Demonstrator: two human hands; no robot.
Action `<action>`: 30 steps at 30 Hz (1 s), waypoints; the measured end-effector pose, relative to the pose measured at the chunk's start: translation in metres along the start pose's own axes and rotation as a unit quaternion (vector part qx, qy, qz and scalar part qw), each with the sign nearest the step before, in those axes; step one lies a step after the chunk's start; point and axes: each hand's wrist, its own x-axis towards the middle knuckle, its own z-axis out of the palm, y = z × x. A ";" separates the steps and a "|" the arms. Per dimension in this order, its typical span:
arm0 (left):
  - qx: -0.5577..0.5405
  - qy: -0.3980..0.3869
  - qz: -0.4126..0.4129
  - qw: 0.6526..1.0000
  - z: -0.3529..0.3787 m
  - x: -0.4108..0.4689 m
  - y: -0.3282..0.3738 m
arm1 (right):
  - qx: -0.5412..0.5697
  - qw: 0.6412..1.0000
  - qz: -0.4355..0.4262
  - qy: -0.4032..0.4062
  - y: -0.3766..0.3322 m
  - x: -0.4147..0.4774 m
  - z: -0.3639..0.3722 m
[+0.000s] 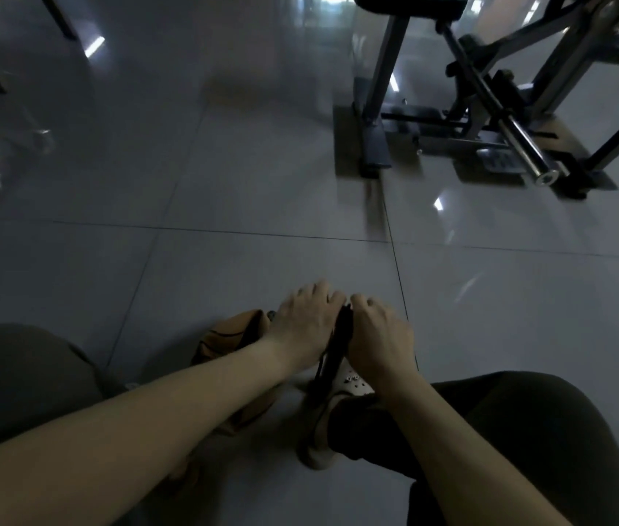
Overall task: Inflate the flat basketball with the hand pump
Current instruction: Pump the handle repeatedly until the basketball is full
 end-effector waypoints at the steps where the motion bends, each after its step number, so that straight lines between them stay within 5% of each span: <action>1: 0.009 0.044 0.007 0.999 -0.012 0.003 -0.003 | -0.010 0.998 -0.006 0.063 -0.002 0.002 -0.010; 4: 0.011 0.139 0.009 0.990 -0.030 0.007 -0.013 | -0.034 0.984 -0.043 0.168 -0.008 0.000 -0.020; 7: -0.014 0.135 0.016 0.991 -0.006 -0.001 -0.013 | -0.065 0.983 -0.048 0.163 -0.014 -0.011 -0.001; 13: 0.071 0.062 0.059 0.994 0.041 -0.020 0.008 | -0.087 0.996 0.003 0.025 -0.009 -0.022 0.045; 19: 0.022 -0.118 0.018 0.993 0.078 -0.022 0.007 | -0.098 0.987 0.003 -0.125 -0.004 -0.021 0.067; 25: -0.020 -0.151 0.045 0.987 0.053 -0.012 -0.004 | 0.002 0.975 0.006 -0.221 0.000 -0.011 0.043; 30: -0.029 0.025 0.076 0.996 -0.017 0.010 -0.011 | 0.006 0.999 -0.032 0.038 0.003 -0.006 -0.022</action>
